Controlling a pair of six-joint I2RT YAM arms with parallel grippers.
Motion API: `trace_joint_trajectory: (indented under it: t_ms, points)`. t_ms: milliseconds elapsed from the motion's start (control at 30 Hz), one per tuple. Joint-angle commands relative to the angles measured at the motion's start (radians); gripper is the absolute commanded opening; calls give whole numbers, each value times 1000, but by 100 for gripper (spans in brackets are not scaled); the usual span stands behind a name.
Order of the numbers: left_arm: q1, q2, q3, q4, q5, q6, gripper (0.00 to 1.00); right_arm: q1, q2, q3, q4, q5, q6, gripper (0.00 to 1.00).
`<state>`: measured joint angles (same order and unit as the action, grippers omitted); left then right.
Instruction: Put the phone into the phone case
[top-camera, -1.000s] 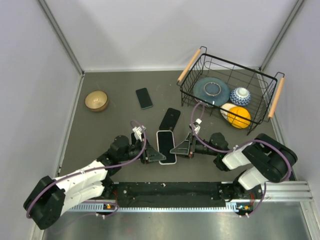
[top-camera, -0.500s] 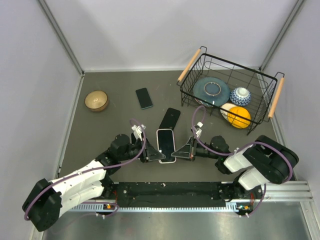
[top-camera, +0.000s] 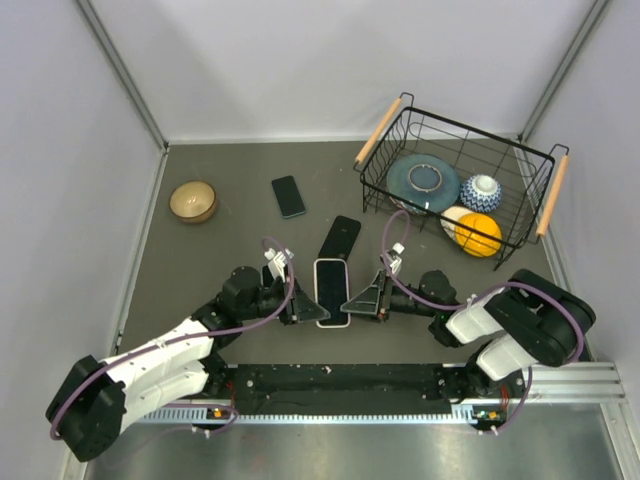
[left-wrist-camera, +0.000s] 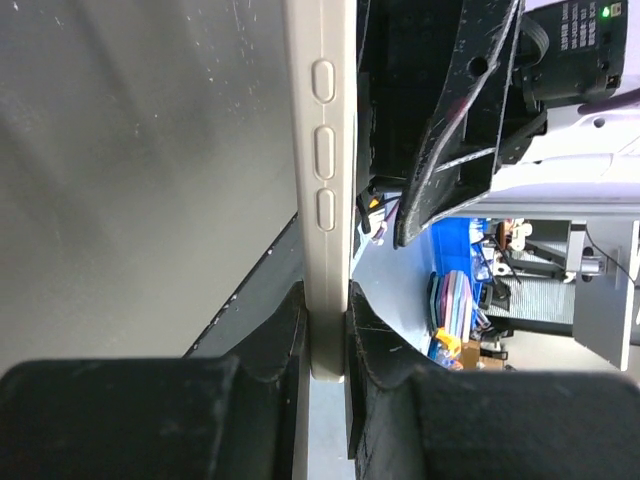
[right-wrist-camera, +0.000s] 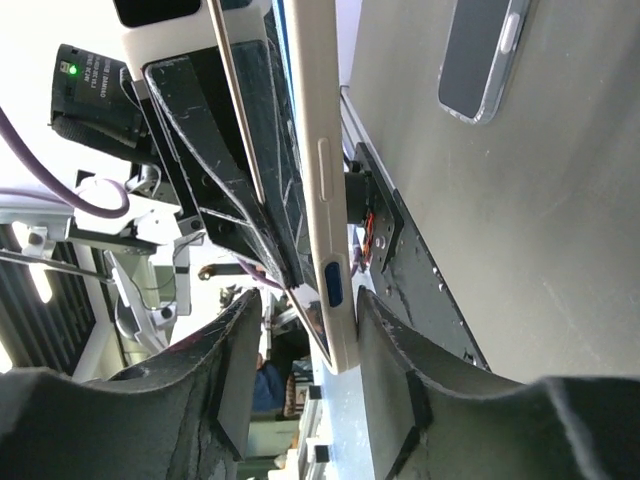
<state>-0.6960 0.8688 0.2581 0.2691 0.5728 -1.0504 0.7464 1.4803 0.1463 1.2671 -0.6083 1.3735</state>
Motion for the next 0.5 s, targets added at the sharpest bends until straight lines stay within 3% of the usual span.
trace_joint_trajectory:
  t_ms: [0,467]
  points:
    - [4,-8,-6,104,76,53,0,5,29,64,336,-12,-40,43]
    - [6,-21,-36,122,144,47,0,-101,71,165,339,-65,1,41]
